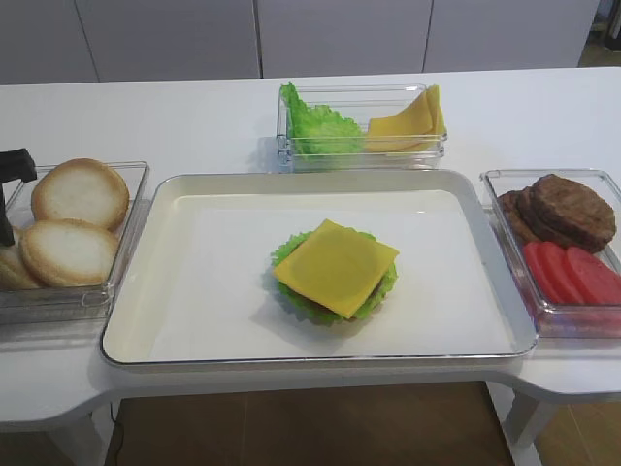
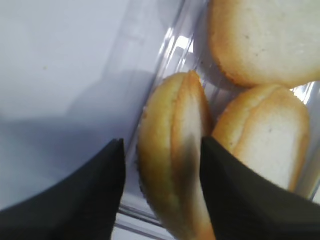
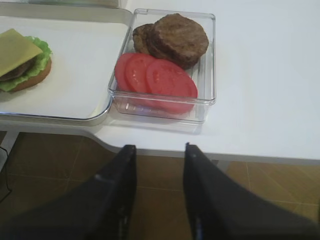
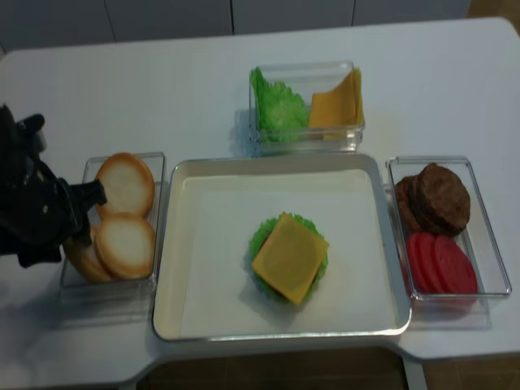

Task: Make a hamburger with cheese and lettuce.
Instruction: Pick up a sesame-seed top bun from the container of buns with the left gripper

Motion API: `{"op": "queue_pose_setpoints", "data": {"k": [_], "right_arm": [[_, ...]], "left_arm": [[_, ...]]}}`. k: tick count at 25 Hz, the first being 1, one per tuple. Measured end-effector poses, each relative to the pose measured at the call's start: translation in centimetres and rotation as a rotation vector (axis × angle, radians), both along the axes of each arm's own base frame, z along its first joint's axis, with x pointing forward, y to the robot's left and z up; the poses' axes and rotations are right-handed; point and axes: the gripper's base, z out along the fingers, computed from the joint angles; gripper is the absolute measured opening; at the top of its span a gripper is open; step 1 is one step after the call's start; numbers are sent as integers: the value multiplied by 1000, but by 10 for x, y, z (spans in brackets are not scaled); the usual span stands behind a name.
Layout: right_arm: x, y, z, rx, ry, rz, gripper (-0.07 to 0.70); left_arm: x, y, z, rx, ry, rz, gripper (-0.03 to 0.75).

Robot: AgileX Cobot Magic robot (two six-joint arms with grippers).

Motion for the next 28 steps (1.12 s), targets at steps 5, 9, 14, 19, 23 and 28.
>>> {"op": "queue_pose_setpoints", "data": {"k": [5, 9, 14, 19, 23, 28], "right_arm": [[0, 0, 0, 0, 0, 0, 240], [0, 0, 0, 0, 0, 0, 240], [0, 0, 0, 0, 0, 0, 240], [0, 0, 0, 0, 0, 0, 235], [0, 0, 0, 0, 0, 0, 221], [0, 0, 0, 0, 0, 0, 209]], "left_arm": [[0, 0, 0, 0, -2, -2, 339], [0, 0, 0, 7, -3, -17, 268], [1, 0, 0, 8, -4, -23, 242], [1, 0, 0, 10, -4, -27, 211], [1, 0, 0, 10, -4, -27, 174], [1, 0, 0, 9, -6, -27, 166]]}}
